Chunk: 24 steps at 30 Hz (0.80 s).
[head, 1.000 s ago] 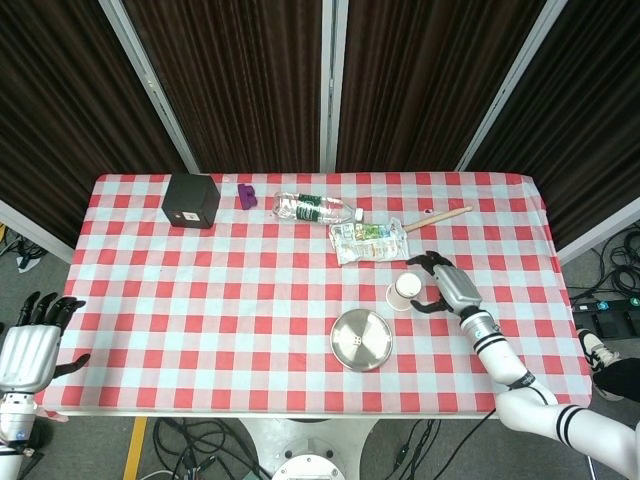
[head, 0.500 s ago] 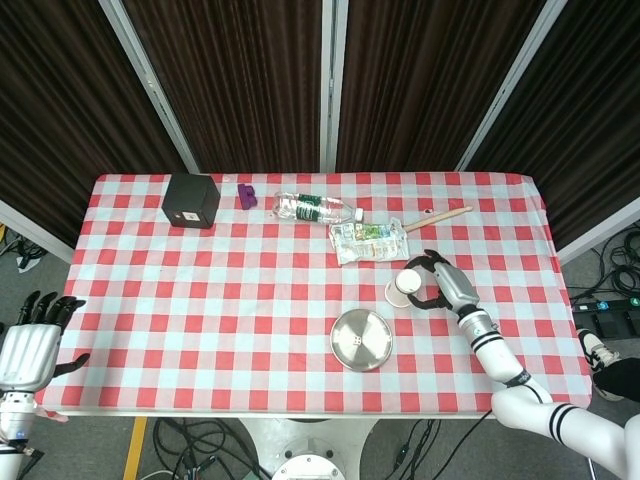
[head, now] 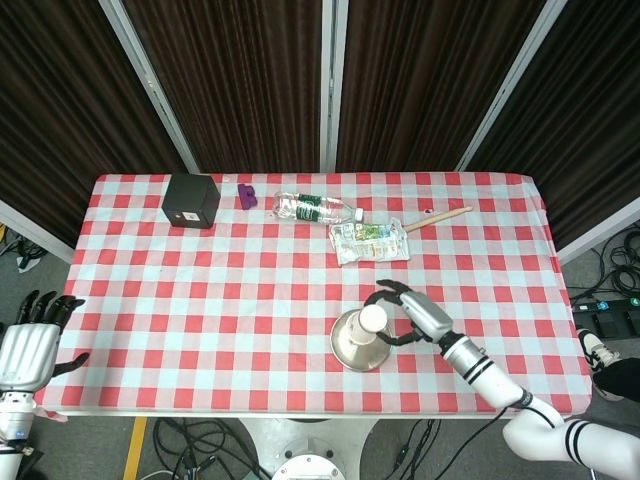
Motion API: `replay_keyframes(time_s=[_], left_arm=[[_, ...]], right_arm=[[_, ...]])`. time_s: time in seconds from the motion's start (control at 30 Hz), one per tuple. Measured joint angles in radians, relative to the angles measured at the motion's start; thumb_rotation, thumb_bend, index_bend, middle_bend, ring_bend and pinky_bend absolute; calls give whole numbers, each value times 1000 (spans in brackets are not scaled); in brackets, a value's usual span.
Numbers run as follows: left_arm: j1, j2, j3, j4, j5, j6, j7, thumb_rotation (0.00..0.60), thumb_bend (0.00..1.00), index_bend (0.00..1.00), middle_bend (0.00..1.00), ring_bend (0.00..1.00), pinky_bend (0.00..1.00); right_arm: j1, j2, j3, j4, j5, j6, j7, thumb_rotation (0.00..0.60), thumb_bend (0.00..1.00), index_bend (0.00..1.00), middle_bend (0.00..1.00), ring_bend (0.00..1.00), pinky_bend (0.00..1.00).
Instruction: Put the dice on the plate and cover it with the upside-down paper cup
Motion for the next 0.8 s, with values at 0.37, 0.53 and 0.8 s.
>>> replay_keyframes(time_s=[0.37,0.53,0.8], left_arm=[[5,-6,2,13,-4,0,-16,600,0,228,186,106,71],[6,-9,3,19,-6,-3,-23,600,0,228,186,105,71],[7,-11,3,24,-6,-2,-28,600,0,228,186,105,70]], right_arm=[[13,-97,-65,84,-48,31,-163,600,303,591,330,79,90],[20,-119,-67,106,-33,36,-216,600,304,591,330,79,89],[28,-145,-34,160,29,36,-212,600,303,591,328,79,90]])
